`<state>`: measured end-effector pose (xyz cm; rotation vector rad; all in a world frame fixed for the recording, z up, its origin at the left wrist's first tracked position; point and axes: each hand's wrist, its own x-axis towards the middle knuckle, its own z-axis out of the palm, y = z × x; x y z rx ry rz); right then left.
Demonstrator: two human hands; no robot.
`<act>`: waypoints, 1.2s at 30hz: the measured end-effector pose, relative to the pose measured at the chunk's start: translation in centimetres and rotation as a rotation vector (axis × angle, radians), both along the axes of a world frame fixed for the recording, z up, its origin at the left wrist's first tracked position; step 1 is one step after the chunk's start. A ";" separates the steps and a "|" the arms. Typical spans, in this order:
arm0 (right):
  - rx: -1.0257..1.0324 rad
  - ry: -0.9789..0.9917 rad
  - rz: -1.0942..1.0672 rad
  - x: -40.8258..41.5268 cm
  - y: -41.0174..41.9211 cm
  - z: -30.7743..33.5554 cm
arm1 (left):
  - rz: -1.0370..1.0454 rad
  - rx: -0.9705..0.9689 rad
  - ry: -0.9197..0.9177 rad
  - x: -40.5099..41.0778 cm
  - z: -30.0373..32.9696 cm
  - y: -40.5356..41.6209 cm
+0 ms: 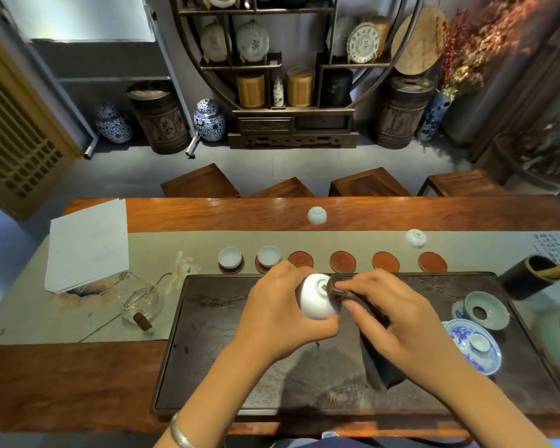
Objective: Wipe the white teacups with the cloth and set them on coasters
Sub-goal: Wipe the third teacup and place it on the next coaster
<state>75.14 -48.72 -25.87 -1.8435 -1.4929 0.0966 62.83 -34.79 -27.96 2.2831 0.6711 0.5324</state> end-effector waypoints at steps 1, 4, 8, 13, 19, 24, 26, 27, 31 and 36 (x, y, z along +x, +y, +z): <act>0.001 -0.004 -0.002 0.0 0.0 0.0 | -0.010 0.025 0.008 0.0 0.2 0.0; 0.005 0.037 -0.041 0.2 -0.1 -0.2 | -0.069 0.080 0.032 -0.2 0.3 -0.2; 0.006 0.074 -0.101 0.2 -0.1 -0.3 | -0.049 -0.033 -0.020 -0.3 -0.5 -2.0; -0.062 0.038 -0.054 -0.4 -0.5 -0.7 | 0.088 -0.094 -0.026 -0.1 -1.8 -2.7; -0.117 0.024 0.053 -1.8 -1.1 -1.2 | 0.098 -0.080 0.041 -0.7 -2.6 -2.7; -0.109 0.036 -0.027 -0.7 -1.2 -0.6 | 0.036 -0.019 -0.025 -1.4 -2.0 -2.9; -0.113 0.025 -0.030 -0.1 -1.0 -0.4 | -0.036 0.001 -0.033 -1.5 -1.8 -3.6; -0.114 0.031 -0.025 0.1 -1.0 -0.4 | -0.055 0.000 -0.039 -1.5 -1.8 -3.9; -0.114 0.025 -0.066 0.0 -1.2 -0.7 | -0.014 -0.023 -0.067 -1.2 -2.1 -4.1; -0.151 -0.006 -0.059 -1.4 -2.2 -0.9 | 0.060 -0.071 -0.018 -1.1 -2.9 -4.7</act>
